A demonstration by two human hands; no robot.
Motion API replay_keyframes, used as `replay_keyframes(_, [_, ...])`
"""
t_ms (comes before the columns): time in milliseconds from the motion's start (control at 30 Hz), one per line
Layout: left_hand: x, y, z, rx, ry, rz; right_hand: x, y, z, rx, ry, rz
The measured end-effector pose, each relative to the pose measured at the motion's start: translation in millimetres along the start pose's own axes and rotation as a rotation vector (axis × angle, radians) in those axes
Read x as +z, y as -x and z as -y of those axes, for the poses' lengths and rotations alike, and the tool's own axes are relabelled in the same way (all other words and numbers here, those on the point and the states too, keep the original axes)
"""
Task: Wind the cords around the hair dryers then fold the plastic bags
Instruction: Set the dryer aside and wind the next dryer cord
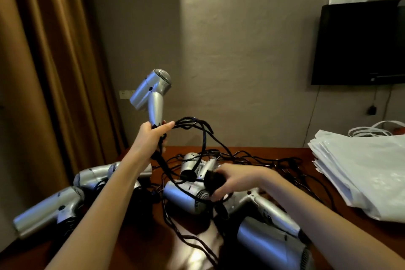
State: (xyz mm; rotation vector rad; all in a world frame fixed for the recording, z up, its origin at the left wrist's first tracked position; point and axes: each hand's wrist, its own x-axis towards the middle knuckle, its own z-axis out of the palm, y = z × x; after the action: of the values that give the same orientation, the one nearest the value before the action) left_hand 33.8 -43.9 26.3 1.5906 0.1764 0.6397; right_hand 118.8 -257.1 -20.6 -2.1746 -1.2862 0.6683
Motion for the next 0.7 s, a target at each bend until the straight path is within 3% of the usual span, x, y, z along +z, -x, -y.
replay_keyframes(67, [-8.5,-2.1,2.0,0.029,-0.051,-0.009,-11.7,0.3,5.1,-0.091,0.044,-0.166])
replay_keyframes(200, [-5.2,-2.5,2.6,0.082,-0.074,-0.020,-52.7,7.4,25.5,-0.247,-0.030,-0.659])
replay_keyframes(400, [50.3,-4.8,16.0,0.106,0.048,-0.078,-91.7,30.6,38.3,-0.280,0.138,-0.912])
replay_keyframes(467, [71.0,-3.8,31.3,0.094,0.037,-0.083,-92.1,39.0,24.0,-0.187,0.250,-0.872])
replay_keyframes(567, [99.7,1.3,60.3,0.039,-0.028,-0.028,-77.0,46.1,-14.6,0.077,0.311,-0.620])
replay_keyframes(633, [115.7,6.0,75.0,0.027,-0.073,0.004,-67.7,54.6,-36.2,0.197,0.216,-0.449])
replay_keyframes(700, [128.4,8.7,89.0,0.011,-0.119,0.001,-64.4,65.9,-45.0,0.207,-0.081,-0.334])
